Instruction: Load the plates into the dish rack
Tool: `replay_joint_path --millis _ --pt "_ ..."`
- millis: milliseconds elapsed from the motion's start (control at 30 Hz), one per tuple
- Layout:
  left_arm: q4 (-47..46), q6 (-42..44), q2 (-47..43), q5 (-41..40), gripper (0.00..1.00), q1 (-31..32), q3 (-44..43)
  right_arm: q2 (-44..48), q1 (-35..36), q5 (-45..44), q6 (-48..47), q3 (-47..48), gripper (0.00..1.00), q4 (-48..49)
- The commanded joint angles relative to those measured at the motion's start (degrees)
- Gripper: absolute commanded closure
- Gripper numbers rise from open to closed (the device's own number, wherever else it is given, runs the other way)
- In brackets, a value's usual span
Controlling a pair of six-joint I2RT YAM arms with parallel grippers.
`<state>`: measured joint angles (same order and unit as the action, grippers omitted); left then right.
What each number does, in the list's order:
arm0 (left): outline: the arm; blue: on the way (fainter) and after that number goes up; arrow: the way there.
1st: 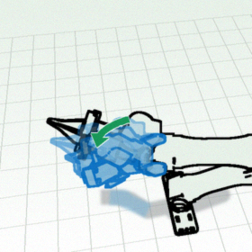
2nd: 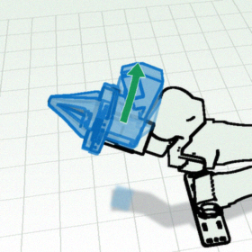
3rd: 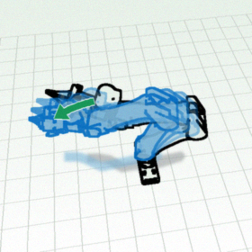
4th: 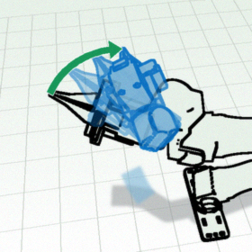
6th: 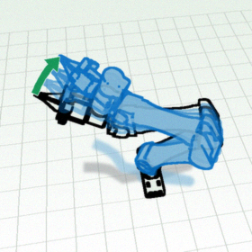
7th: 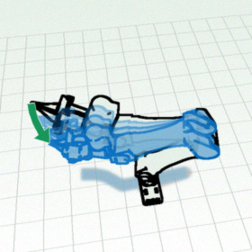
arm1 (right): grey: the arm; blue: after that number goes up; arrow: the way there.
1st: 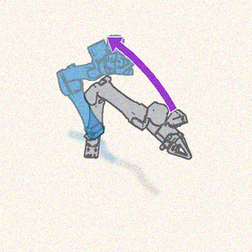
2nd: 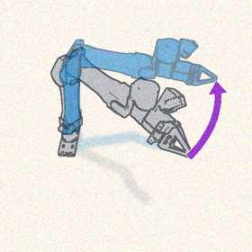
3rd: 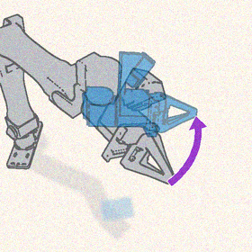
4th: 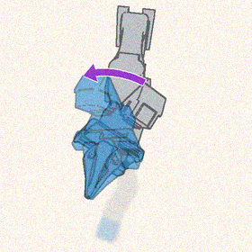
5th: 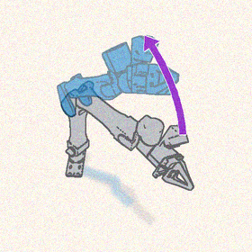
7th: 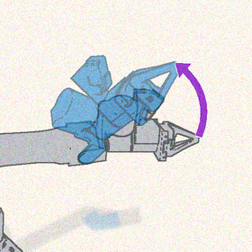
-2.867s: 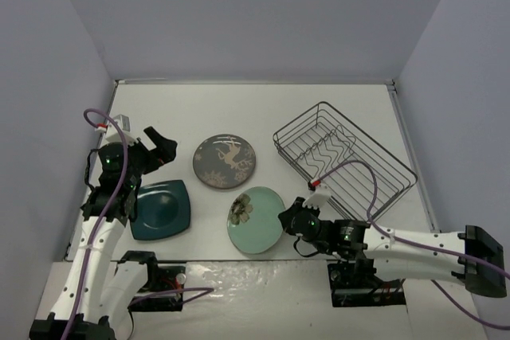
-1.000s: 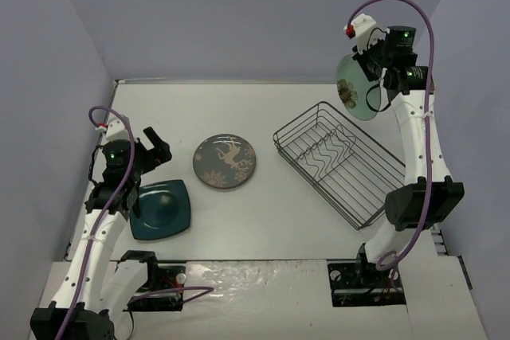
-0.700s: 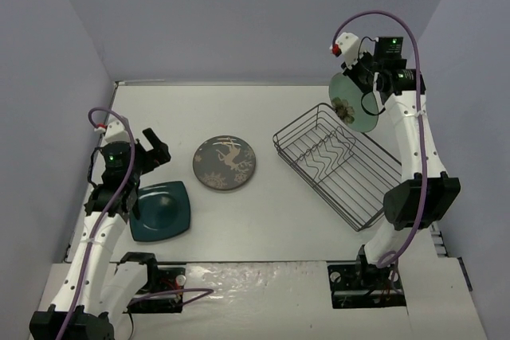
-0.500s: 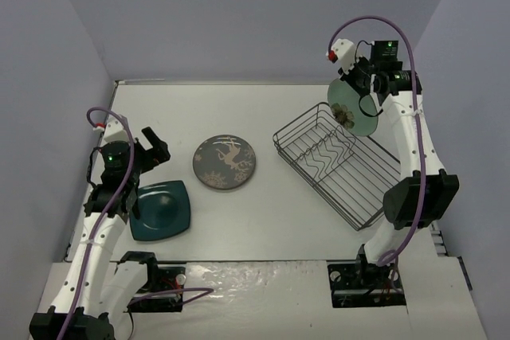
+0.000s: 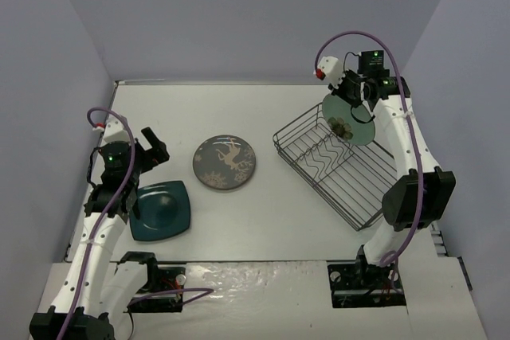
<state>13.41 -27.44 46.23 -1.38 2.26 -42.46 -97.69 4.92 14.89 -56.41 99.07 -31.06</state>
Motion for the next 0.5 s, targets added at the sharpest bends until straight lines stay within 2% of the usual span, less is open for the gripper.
replay_joint_path --millis 0,467 --pt "-3.57 0.59 1.01 -1.17 0.03 0.37 -0.96 3.60 0.27 -0.95 -3.97 -2.92 1.00 5.47" --pt "-3.08 0.64 2.03 -1.24 0.03 0.37 -1.21 1.52 -1.10 3.92 -0.85 -7.46 1.00 12.38"
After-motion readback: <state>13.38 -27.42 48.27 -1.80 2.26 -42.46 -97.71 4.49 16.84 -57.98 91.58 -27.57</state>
